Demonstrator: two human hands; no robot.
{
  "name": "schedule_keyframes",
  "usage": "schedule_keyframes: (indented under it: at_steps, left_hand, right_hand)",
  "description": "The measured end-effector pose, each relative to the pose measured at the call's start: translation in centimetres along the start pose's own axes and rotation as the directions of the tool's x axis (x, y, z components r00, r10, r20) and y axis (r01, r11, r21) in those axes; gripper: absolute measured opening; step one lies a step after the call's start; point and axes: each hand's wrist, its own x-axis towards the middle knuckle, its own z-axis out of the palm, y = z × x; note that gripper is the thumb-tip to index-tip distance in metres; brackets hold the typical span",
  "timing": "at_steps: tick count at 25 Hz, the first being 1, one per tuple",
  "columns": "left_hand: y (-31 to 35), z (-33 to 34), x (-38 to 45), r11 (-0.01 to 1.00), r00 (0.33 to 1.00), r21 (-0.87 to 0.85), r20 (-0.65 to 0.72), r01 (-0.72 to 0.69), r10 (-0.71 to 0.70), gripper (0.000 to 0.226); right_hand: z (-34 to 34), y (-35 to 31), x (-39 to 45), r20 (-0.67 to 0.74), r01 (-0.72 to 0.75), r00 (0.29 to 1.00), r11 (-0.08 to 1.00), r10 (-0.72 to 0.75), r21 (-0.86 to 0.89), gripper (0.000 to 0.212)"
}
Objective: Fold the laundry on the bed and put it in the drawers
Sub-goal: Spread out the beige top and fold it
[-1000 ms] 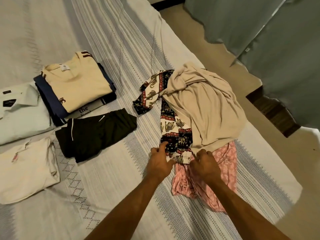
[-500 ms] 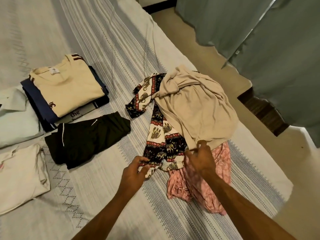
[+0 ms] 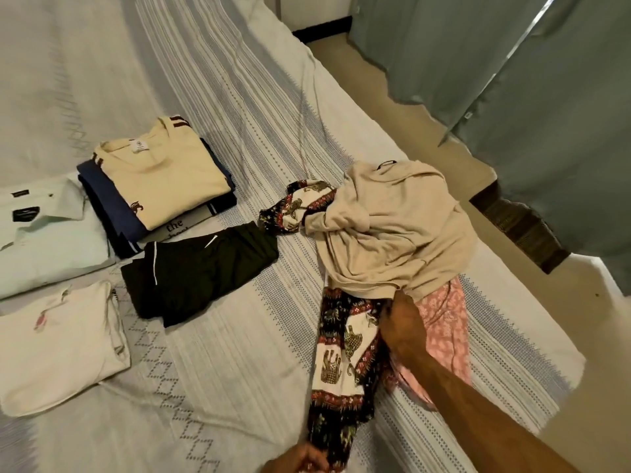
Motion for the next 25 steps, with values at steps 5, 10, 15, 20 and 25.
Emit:
schedule_keyframes:
  at_steps: [5, 10, 15, 20, 25]
  left_hand:
    - [-1.5, -2.6, -3.1, 0.998, 0.834, 0.069, -0.550, 0.006, 0.033, 0.034]
    - [-0.6, -4.6, -8.6, 0.987, 0.678, -0.007, -0.728, -0.160, 0.105, 0.034]
    - [6.6, -5.7, -16.6, 0.940, 0.657, 0.147, -0.683, -0.307, 0.321, 0.039]
    - [23.5, -3.8, -29.6, 0.728, 0.444, 0.482, -0.581, -0.488, 0.682, 0.074]
    - [36.2, 5.0, -41.1, 0.522, 0.495, 0.643, -0.246, -0.560, 0.834, 0.116]
  right_hand:
    - [-3.7, -0.8, 1.5, -0.108, 0.074, 0.992, 0.994, -0.066, 0.076, 0.028]
    - [-11.3, -8.1, -6.7, -0.264, 0.413, 0.879, 0.911, -0.398, -0.001, 0.035]
    - [-27.7, -16.4, -17.7, -0.467, 0.743, 0.561, 0.665, -0.684, -0.082, 0.020]
    - [-41.6, -23.5, -26.1, -0.487, 0.587, 0.804, 0.585, -0.341, 0.560, 0.026]
    - [-51.5, -28.1, -36.6, -0.419, 0.531, 0.846, 0.600, -0.330, 0.598, 0.029]
